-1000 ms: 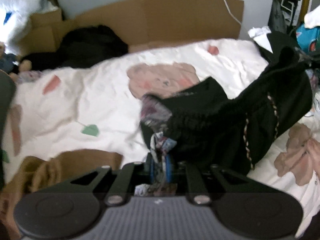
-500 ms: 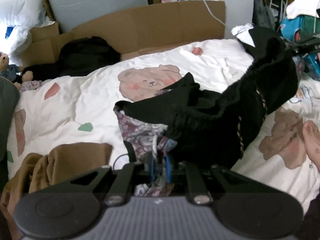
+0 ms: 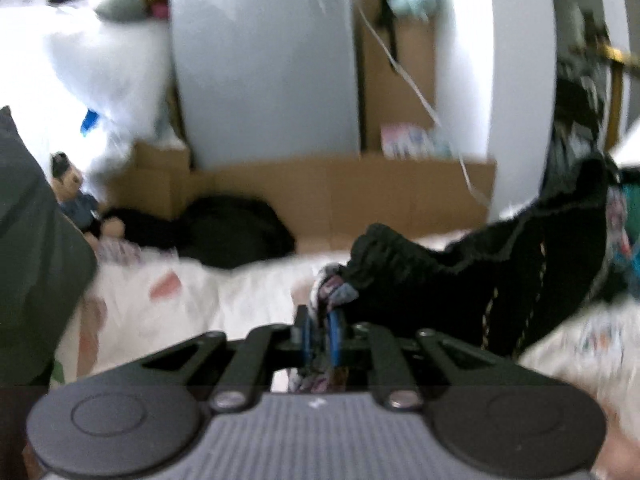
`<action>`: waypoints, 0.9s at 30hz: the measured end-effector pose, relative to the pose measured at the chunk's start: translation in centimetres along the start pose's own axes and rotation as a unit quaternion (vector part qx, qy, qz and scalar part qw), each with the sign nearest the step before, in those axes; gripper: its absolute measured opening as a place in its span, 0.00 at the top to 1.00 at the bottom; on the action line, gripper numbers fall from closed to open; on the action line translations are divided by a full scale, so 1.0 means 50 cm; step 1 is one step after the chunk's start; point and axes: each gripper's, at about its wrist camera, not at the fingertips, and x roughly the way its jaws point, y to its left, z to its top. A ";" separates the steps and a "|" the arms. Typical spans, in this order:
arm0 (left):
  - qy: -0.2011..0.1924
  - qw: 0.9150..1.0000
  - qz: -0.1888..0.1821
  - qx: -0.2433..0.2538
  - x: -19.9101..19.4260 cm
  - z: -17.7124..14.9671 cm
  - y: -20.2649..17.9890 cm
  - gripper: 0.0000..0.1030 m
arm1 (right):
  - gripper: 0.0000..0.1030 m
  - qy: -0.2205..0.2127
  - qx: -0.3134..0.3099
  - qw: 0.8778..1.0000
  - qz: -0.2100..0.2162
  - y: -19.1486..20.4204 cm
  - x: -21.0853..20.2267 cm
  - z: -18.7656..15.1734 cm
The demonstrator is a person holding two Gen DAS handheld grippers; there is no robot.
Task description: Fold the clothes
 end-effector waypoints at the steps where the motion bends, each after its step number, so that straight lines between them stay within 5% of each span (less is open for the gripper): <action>1: -0.012 1.000 0.002 -0.003 -0.010 0.019 0.003 0.91 | 0.95 -0.008 -0.004 1.000 0.001 0.002 -0.005 0.016; 7: -0.090 0.996 0.010 0.006 -0.111 0.151 -0.007 0.91 | 0.95 -0.066 -0.051 0.997 0.000 0.028 -0.068 0.143; 14: -0.137 0.991 0.005 0.004 -0.211 0.236 -0.027 0.91 | 0.95 -0.128 -0.092 0.987 0.002 0.056 -0.165 0.247; 27: -0.176 0.984 -0.015 -0.005 -0.376 0.230 -0.049 0.91 | 0.95 -0.173 -0.121 0.977 0.018 0.106 -0.310 0.284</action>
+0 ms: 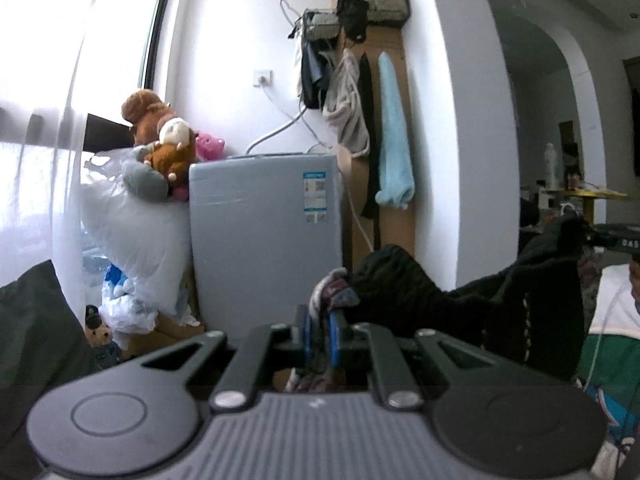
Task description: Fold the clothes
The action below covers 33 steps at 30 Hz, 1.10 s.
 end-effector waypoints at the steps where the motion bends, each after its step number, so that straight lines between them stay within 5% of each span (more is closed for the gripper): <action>1: 0.001 1.000 -0.002 -0.002 -0.017 -0.004 -0.002 0.91 | 0.95 0.001 0.000 1.000 0.004 0.007 -0.014 -0.001; 16: -0.001 1.000 -0.025 0.004 -0.145 -0.025 -0.021 0.91 | 0.95 0.033 -0.016 0.998 0.050 0.079 -0.138 -0.028; 23: 0.039 0.999 -0.024 -0.011 -0.059 -0.080 0.018 0.91 | 0.95 0.060 -0.010 0.997 0.054 0.072 -0.093 -0.072; 33: 0.109 0.992 -0.015 -0.066 0.146 -0.241 0.106 0.91 | 0.95 0.160 0.043 0.986 0.036 -0.004 0.122 -0.256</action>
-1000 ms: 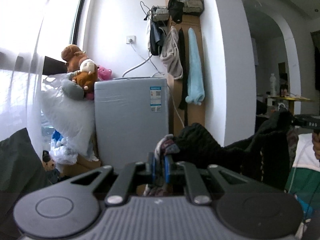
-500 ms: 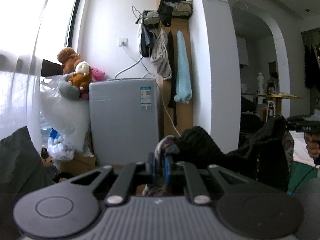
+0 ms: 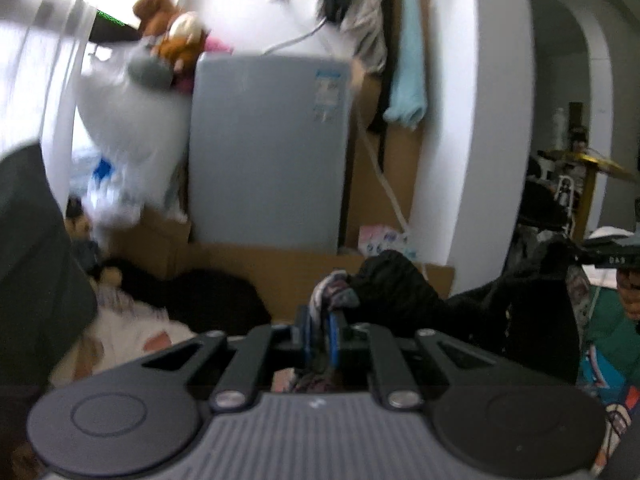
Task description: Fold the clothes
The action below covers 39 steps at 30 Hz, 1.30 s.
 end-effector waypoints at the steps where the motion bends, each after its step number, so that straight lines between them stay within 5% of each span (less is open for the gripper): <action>1: 0.008 1.000 0.002 -0.006 0.031 -0.011 0.014 0.91 | 0.95 0.006 0.002 1.000 0.000 -0.005 0.018 -0.008; 39: 0.120 0.989 0.025 -0.079 0.668 -0.130 0.264 0.91 | 0.95 0.163 0.022 0.984 -0.064 -0.293 0.658 -0.148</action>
